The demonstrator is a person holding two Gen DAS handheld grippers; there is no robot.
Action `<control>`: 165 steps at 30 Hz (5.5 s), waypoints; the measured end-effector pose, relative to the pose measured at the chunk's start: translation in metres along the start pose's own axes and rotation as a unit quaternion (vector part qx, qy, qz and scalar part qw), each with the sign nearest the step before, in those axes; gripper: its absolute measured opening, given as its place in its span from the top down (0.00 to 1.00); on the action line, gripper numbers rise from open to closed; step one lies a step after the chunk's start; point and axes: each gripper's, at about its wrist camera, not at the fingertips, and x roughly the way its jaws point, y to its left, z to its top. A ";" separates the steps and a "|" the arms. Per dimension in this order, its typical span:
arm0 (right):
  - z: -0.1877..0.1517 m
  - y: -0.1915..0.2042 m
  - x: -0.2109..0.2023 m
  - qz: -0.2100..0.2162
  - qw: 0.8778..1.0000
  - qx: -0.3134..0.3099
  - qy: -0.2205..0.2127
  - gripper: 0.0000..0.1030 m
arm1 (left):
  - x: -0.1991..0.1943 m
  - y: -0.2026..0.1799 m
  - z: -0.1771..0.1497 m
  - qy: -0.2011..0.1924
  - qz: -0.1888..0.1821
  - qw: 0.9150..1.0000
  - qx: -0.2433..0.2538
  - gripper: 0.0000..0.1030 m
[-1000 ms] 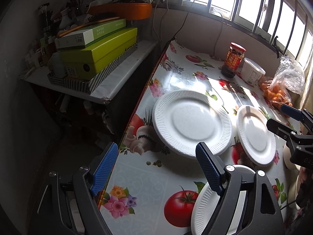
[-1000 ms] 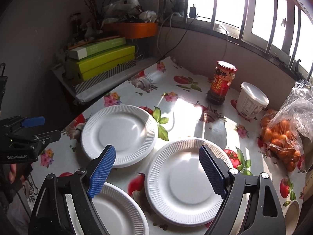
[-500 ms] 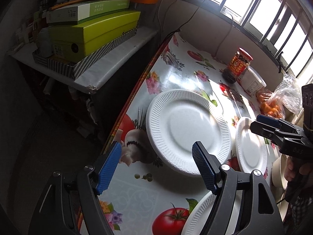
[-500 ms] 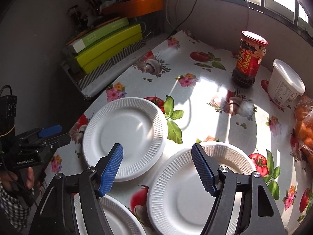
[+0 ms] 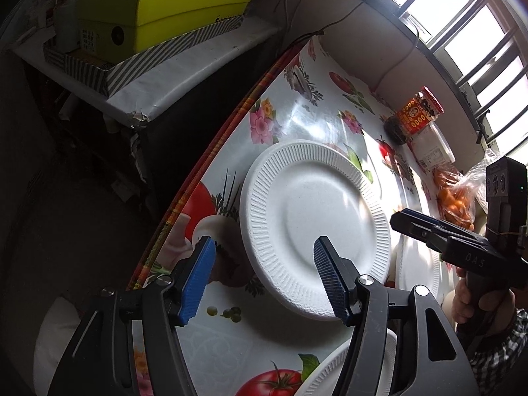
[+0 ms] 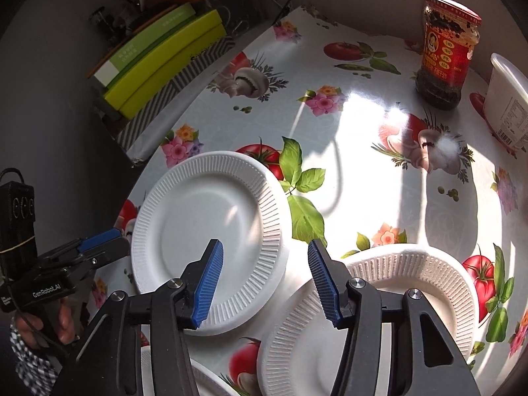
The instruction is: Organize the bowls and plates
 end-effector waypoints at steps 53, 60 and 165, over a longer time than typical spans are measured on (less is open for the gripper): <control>-0.010 0.022 0.020 -0.060 0.995 -0.068 -0.033 0.67 | 0.019 -0.020 -0.012 -0.030 0.107 0.991 0.077 0.66; -0.013 0.025 0.015 -0.063 0.994 -0.072 -0.043 0.67 | 0.010 -0.024 -0.011 -0.048 0.117 0.988 0.084 0.67; -0.260 0.050 -0.091 -0.101 0.987 -0.014 -0.123 0.67 | -0.064 -0.061 -0.203 -0.048 0.048 0.980 0.187 0.66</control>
